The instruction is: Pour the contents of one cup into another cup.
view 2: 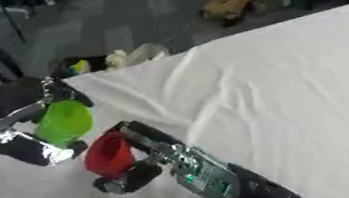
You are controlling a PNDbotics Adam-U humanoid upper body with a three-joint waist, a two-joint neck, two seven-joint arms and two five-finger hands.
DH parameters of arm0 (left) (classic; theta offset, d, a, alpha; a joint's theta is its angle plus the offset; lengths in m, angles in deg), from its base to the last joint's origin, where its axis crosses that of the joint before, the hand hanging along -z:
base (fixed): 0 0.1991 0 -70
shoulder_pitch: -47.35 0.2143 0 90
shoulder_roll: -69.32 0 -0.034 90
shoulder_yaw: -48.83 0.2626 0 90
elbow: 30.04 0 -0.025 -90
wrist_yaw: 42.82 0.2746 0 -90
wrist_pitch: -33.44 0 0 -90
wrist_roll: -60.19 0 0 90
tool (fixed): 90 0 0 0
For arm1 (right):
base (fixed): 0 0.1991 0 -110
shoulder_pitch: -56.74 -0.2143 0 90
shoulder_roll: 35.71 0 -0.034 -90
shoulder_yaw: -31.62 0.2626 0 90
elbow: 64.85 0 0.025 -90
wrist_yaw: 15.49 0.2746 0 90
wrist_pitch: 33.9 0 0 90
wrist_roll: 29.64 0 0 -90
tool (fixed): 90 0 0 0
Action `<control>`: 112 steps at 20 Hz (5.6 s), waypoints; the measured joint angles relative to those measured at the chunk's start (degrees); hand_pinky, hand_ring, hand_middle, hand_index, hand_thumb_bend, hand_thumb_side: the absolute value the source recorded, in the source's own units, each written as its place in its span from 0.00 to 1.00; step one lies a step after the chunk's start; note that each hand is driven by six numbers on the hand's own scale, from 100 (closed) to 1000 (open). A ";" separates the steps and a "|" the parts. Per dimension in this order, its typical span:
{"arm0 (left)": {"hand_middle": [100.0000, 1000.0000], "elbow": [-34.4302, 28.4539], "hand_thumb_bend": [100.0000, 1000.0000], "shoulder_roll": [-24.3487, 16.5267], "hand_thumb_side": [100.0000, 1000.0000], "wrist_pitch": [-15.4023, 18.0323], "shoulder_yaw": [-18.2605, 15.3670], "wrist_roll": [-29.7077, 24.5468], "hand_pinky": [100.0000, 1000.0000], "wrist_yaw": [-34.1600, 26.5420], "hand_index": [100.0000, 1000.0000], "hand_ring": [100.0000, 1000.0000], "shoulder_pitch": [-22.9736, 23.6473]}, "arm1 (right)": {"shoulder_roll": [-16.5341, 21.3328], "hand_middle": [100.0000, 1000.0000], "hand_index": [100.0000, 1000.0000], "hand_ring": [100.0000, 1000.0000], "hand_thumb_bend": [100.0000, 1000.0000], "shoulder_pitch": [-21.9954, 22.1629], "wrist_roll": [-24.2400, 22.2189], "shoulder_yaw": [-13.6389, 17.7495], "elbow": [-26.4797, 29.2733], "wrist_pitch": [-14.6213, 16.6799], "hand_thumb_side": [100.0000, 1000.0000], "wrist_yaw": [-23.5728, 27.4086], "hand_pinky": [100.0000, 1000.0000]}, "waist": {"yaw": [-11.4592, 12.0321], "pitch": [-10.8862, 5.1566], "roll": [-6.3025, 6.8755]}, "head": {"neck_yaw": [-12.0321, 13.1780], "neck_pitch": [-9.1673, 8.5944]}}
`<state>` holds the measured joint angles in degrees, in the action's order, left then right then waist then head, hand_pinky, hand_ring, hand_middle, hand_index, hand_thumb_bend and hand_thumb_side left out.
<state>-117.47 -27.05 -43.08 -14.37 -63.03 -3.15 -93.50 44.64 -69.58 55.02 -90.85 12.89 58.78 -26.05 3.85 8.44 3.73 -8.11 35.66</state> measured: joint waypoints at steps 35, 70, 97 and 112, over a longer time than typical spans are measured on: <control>0.26 -7.47 0.00 0.65 0.33 6.77 0.92 -9.93 0.43 13.82 0.73 0.02 -2.08 | 0.02 0.00 0.18 0.09 0.00 0.00 -0.05 -0.40 1.05 -0.53 0.00 0.42 0.37 | -0.03 -0.04 0.04 | 0.44 0.00; 0.21 -7.01 0.00 -1.13 0.36 10.87 5.15 -5.85 0.47 21.50 0.72 0.00 -1.61 | 0.02 0.00 0.18 0.09 0.00 0.88 0.86 -0.13 -2.10 -0.10 0.00 0.10 0.37 | 0.98 -0.46 2.25 | -0.27 0.01; 0.18 -5.75 0.00 -1.19 0.38 12.75 7.22 -3.97 0.47 26.46 0.72 0.00 -1.61 | -0.05 0.00 0.18 0.10 0.00 1.02 1.19 0.30 -3.86 0.53 0.00 0.03 0.37 | 0.47 -0.64 2.41 | -0.35 -0.01; 0.16 -5.68 0.00 -0.81 0.39 13.97 7.22 -2.75 0.47 29.52 0.71 0.00 -1.73 | -0.06 0.00 0.18 0.10 0.00 0.96 0.93 -0.05 -3.13 0.26 0.00 0.08 0.37 | 0.35 -0.64 2.23 | -0.03 -0.06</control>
<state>-123.16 -27.86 -29.10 -7.14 -65.78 26.36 -95.22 44.59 -68.63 55.96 -90.90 9.75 59.04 -25.97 4.19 7.80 5.96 -8.14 35.60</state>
